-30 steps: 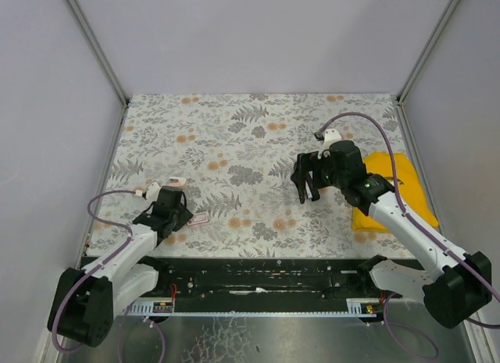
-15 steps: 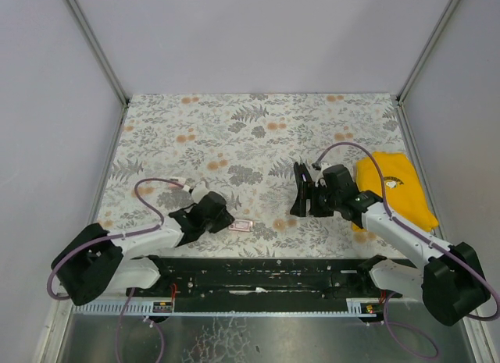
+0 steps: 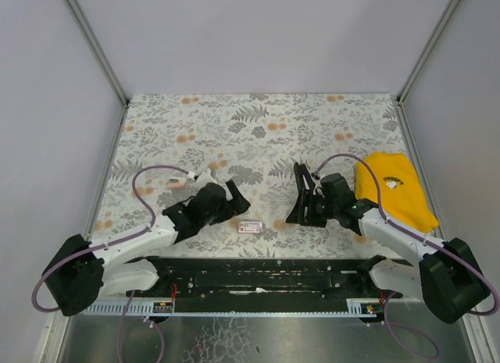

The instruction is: Load the staples into the stapler

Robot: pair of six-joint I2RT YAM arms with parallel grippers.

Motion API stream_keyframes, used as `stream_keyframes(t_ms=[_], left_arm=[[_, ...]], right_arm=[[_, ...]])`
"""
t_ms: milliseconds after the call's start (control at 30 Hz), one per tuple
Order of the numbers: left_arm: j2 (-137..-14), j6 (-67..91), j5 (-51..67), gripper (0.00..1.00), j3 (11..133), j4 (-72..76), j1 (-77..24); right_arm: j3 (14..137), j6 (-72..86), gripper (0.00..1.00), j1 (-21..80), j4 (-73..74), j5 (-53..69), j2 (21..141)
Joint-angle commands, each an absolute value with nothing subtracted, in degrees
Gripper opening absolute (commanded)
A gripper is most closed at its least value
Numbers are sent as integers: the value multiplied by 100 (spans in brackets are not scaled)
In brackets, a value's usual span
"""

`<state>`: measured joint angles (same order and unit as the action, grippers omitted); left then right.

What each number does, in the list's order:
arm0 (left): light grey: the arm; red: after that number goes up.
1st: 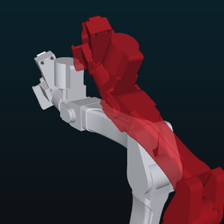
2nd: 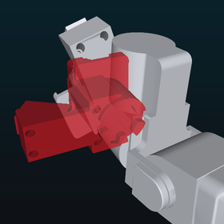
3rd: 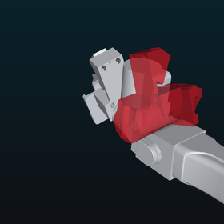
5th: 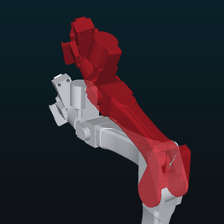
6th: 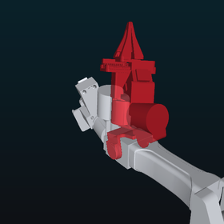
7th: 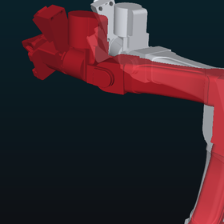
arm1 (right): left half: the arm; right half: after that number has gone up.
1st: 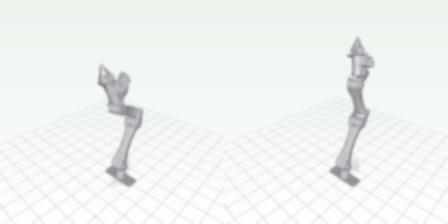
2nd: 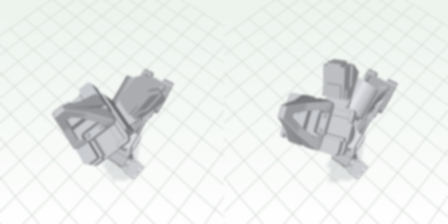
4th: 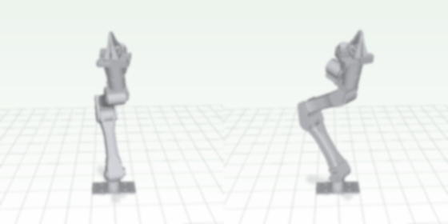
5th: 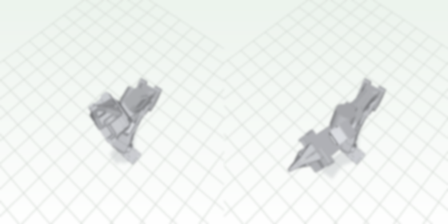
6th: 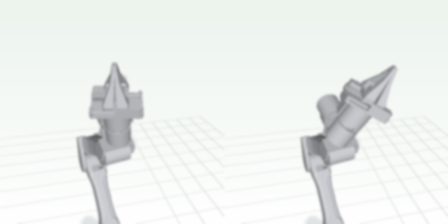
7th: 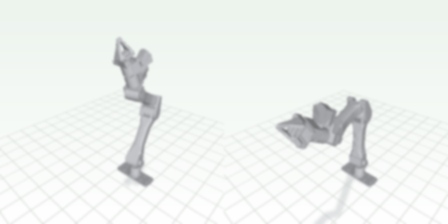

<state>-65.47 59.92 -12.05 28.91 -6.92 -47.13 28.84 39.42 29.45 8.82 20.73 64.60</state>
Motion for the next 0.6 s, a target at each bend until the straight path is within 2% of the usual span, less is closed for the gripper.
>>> stream_keyframes(t_ms=[0, 100, 200, 367, 567], left_arm=[[-6217, 4357, -871, 96, 3673, -1433, -3959], [-6382, 3370, 173, 97, 4282, -1889, -3147], [-6634, 2552, 520, 96, 4890, -2316, -2791], [-6917, 1778, 49, 95, 5335, -2632, -2767], [-6854, 1444, -793, 95, 5091, -2355, -2770]], right_arm=[[2853, 4431, 64, 3321, 181, 2285, 6676], [2894, 4679, 60, 3633, -182, 2204, 6945], [2946, 4908, 58, 3880, -551, 2065, 7262], [3117, 5059, 50, 4103, -933, 1890, 7904], [3414, 5065, 41, 4236, -1179, 1990, 8515]])
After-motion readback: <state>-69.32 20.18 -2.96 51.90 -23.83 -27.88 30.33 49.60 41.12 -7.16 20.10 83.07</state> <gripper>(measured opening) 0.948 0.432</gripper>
